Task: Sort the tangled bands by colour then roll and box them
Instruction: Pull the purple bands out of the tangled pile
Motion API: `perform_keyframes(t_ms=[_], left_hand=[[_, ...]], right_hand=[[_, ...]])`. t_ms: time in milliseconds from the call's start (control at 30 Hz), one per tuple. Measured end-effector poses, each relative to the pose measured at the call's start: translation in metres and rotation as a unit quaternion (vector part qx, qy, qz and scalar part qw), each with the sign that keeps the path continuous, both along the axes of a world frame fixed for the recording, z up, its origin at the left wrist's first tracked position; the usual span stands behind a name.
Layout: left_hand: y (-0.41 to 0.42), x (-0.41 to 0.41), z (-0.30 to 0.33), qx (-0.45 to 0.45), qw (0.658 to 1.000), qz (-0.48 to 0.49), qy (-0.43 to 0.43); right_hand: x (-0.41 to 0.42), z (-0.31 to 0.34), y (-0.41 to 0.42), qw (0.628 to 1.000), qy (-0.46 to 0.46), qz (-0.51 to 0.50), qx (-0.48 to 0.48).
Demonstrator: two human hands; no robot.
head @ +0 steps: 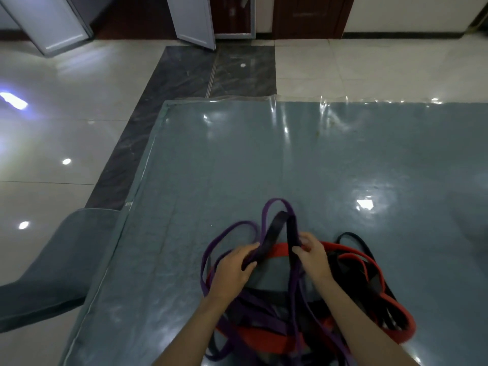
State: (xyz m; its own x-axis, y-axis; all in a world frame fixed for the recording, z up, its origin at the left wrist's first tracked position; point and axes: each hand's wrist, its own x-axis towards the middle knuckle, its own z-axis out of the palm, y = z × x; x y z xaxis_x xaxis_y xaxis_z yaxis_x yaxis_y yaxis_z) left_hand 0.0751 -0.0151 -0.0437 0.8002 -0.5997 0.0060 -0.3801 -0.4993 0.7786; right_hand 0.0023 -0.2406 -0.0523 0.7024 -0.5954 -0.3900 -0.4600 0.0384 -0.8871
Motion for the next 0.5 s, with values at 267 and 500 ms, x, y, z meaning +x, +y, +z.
perform_keyframes(t_ms=[267, 500], left_hand=[[-0.015, -0.045, 0.012, 0.120, 0.982, -0.113, 0.093], [0.034, -0.034, 0.007, 0.041, 0.994, 0.071, -0.065]], right_hand=[[-0.042, 0.022, 0.042, 0.990, -0.057, 0.113, 0.054], [-0.066, 0.022, 0.036, 0.977, -0.030, 0.141, -0.160]])
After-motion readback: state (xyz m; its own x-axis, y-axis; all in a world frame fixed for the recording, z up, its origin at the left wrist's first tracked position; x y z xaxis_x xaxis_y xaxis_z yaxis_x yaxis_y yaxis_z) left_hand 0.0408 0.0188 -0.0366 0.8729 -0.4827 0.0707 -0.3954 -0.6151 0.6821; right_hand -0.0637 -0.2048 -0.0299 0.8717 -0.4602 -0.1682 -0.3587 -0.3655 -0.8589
